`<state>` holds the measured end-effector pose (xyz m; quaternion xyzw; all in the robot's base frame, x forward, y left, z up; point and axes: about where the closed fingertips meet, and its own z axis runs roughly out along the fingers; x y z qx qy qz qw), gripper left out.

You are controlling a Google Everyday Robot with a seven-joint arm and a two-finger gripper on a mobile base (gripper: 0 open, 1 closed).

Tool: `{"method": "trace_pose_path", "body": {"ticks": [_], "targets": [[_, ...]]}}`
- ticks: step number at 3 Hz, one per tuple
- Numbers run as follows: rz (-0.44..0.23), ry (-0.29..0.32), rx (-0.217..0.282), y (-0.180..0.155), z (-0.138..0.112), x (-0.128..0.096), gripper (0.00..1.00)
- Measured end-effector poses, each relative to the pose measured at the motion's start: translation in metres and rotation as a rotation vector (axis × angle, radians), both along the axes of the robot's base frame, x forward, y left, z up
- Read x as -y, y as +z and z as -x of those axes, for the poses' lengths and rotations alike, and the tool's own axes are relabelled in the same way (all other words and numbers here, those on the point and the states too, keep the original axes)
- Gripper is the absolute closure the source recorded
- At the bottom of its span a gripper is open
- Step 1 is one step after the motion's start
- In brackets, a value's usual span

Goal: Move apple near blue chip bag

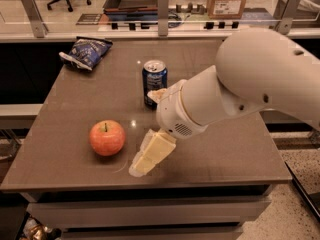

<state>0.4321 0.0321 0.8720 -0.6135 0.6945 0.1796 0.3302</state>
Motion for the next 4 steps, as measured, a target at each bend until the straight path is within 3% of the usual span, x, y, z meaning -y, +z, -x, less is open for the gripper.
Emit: {"method": "trace_pose_path", "body": {"ticks": [2, 4], "targets": [[-0.054, 0.088, -0.056, 0.003, 0.001, -0.045, 0.00], [-0.082, 0.104, -0.092, -0.015, -0.004, -0.070, 0.00]]}}
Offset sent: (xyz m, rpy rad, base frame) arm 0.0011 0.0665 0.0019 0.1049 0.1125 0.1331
